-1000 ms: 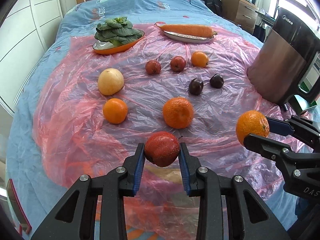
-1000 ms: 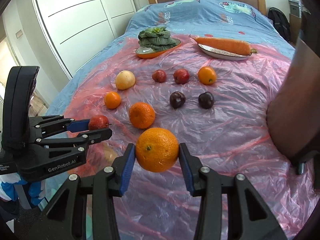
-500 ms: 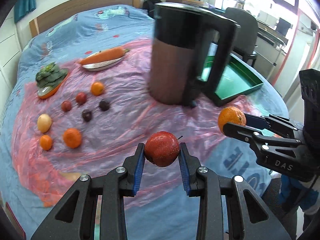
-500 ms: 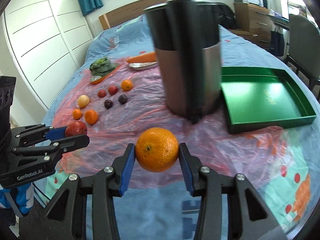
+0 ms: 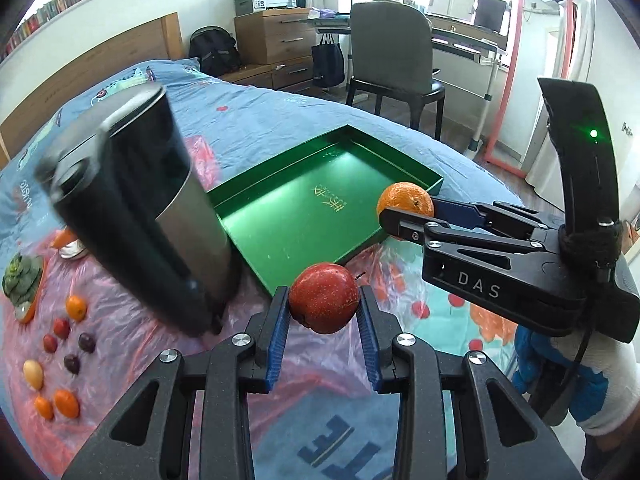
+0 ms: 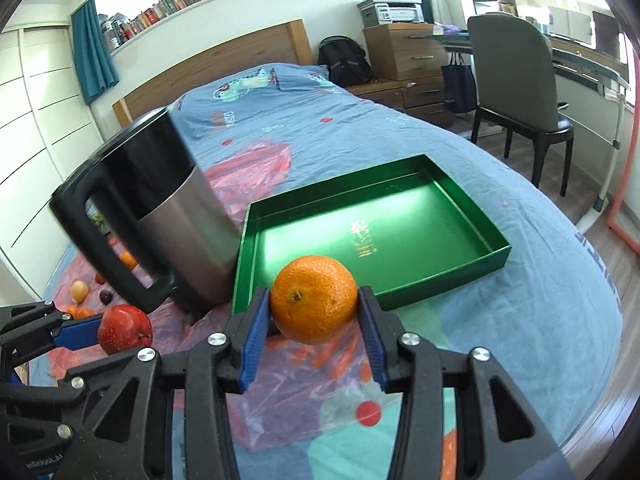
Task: Organize fruits
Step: 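Carry both fruits to the green tray and open both tools to release them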
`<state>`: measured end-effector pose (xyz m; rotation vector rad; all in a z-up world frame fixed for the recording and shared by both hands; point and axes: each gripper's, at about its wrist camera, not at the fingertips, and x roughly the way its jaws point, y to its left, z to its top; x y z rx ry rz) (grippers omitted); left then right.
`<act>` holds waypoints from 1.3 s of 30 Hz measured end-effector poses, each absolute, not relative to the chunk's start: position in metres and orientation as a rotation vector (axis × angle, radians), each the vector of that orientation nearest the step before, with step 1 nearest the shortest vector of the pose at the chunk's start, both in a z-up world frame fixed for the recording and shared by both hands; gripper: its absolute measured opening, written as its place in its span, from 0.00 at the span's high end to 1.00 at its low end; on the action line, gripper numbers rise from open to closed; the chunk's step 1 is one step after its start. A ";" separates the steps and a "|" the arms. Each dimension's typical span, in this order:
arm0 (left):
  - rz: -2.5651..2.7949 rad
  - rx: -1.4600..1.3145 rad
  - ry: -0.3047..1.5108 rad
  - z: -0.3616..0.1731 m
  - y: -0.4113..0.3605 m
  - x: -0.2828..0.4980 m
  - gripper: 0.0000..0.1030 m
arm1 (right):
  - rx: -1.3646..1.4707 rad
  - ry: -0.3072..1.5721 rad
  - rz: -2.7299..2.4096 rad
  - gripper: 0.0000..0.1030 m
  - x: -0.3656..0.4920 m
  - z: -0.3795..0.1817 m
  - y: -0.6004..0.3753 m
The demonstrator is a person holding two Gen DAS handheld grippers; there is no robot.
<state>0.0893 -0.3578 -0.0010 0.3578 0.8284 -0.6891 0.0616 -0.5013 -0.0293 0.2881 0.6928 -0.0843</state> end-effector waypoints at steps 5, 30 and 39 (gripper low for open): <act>-0.630 0.390 0.857 -0.025 -0.403 0.143 0.72 | 0.284 0.690 -0.143 0.64 0.103 -0.042 -0.539; -0.534 0.370 1.027 -0.114 -0.439 0.222 0.72 | 0.198 0.822 -0.340 0.62 0.219 -0.111 -0.615; -0.520 0.402 1.008 -0.099 -0.439 0.223 0.52 | 0.225 0.838 -0.343 0.15 0.210 -0.102 -0.620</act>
